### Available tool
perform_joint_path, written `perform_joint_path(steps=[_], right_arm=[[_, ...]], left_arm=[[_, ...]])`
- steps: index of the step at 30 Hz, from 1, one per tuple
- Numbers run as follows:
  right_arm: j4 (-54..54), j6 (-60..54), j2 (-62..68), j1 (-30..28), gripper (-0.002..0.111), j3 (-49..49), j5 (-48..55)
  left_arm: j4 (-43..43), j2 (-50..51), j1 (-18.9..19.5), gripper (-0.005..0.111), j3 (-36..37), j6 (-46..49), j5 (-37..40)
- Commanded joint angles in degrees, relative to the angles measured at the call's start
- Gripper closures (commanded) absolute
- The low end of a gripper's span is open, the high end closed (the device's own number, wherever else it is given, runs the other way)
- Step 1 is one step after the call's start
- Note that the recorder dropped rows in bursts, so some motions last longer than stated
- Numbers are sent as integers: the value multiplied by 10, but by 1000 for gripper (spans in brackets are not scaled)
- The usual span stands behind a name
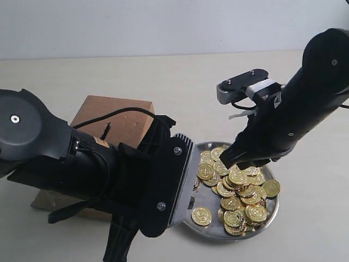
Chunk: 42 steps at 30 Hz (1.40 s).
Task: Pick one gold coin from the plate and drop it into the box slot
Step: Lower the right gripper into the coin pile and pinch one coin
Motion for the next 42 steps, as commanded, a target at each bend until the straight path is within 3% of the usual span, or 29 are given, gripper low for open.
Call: perform_joint_path(steps=[1, 16, 23, 42], right_arm=[[-3, 5, 11, 0, 46, -9, 20], [0, 37, 134, 12, 45, -77, 38], [-57, 91, 158, 13, 46, -96, 49], [-52, 108, 180, 13, 50, -98, 32]], left_arm=[[0, -3, -2, 107, -3, -7, 5], [0, -3, -2, 107, -3, -7, 5], [0, -3, -2, 107, -3, -6, 5], [0, -3, -2, 107, -3, -6, 5]])
